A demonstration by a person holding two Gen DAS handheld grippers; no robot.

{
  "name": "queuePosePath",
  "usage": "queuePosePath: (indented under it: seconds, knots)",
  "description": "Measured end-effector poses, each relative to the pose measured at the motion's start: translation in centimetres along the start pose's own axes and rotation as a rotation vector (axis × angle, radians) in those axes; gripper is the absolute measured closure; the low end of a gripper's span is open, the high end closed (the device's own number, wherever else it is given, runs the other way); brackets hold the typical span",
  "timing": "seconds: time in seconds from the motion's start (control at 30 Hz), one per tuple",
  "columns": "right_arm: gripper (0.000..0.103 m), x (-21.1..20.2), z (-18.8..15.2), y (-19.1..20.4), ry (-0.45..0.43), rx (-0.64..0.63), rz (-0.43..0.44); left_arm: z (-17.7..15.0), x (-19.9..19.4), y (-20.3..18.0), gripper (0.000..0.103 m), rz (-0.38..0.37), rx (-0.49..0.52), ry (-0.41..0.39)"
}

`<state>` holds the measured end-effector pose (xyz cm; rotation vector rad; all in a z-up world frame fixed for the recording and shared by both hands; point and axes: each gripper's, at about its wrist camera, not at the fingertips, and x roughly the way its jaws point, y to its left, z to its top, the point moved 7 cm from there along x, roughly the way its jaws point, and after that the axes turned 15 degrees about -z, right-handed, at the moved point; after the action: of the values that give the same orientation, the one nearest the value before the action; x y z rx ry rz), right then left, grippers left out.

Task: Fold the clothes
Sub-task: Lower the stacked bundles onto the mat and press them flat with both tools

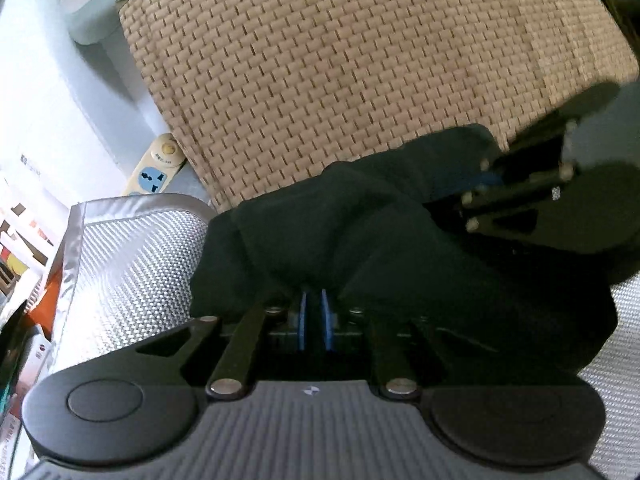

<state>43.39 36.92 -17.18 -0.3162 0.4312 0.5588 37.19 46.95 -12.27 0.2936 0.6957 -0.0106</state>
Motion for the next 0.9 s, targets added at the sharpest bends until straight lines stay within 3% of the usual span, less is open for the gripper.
queuePosePath:
  seconds: [0.17,0.27,0.43,0.5,0.6,0.9]
  knots:
    - [0.095,0.1,0.3,-0.6,0.033,0.032,0.034,0.6,-1.6,-1.0,0.092,0.056,-0.003,-0.101]
    - [0.095,-0.8,1.0,-0.9,-0.010,0.022,0.039,1.8,-2.8,-0.2,0.084,-0.004,-0.121,-0.190]
    - [0.095,-1.8,1.7,-3.6,-0.084,0.207,0.026,2.8,-1.0,0.5,0.082,-0.032,-0.200,-0.201]
    - [0.095,-0.7,1.3,-3.9,-0.031,0.179,0.032,2.5,-0.3,1.3,0.079,-0.038,-0.247,-0.204]
    - [0.099,0.3,0.4,-3.9,-0.030,0.107,0.044,1.5,0.5,1.9,0.079,-0.041,-0.281,-0.191]
    - [0.099,1.6,-0.5,-3.2,0.028,0.141,0.049,-0.1,0.0,2.0,0.079,-0.016,-0.325,-0.197]
